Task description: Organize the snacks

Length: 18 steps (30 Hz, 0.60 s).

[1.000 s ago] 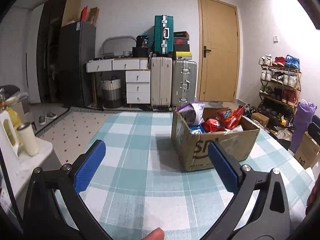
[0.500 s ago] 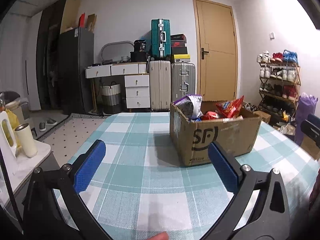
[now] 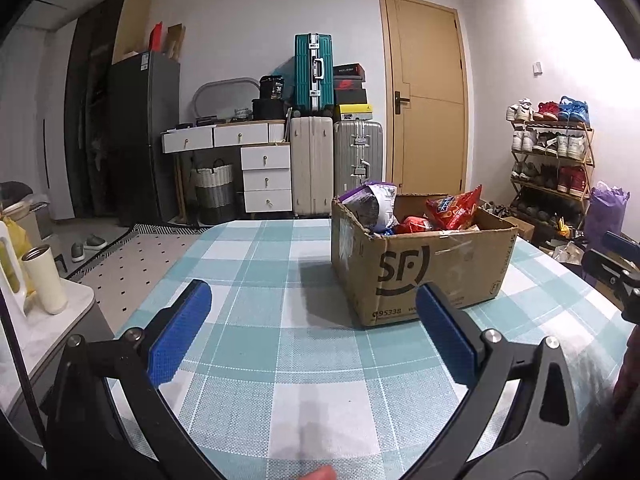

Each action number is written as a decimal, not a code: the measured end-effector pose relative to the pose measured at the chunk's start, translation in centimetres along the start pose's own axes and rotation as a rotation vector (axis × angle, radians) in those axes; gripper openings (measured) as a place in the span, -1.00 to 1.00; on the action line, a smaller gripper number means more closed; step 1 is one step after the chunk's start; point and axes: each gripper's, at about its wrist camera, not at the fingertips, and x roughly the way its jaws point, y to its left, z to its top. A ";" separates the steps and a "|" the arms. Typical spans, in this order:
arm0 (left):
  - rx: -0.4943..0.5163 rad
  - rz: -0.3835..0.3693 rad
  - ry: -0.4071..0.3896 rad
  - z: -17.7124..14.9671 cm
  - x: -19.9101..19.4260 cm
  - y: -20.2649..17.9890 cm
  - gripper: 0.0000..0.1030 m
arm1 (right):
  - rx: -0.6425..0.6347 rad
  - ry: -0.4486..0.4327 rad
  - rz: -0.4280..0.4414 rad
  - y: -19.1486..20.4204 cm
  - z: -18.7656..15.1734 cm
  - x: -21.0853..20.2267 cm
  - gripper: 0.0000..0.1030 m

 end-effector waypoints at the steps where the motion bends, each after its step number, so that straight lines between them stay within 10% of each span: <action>1: 0.000 0.000 -0.001 0.0 0.0 0.0 0.98 | 0.000 -0.001 0.000 0.0 0.1 -0.2 0.93; 18: 0.000 0.000 -0.001 -0.1 0.0 0.0 0.98 | 0.002 0.000 -0.001 0.1 0.0 0.0 0.99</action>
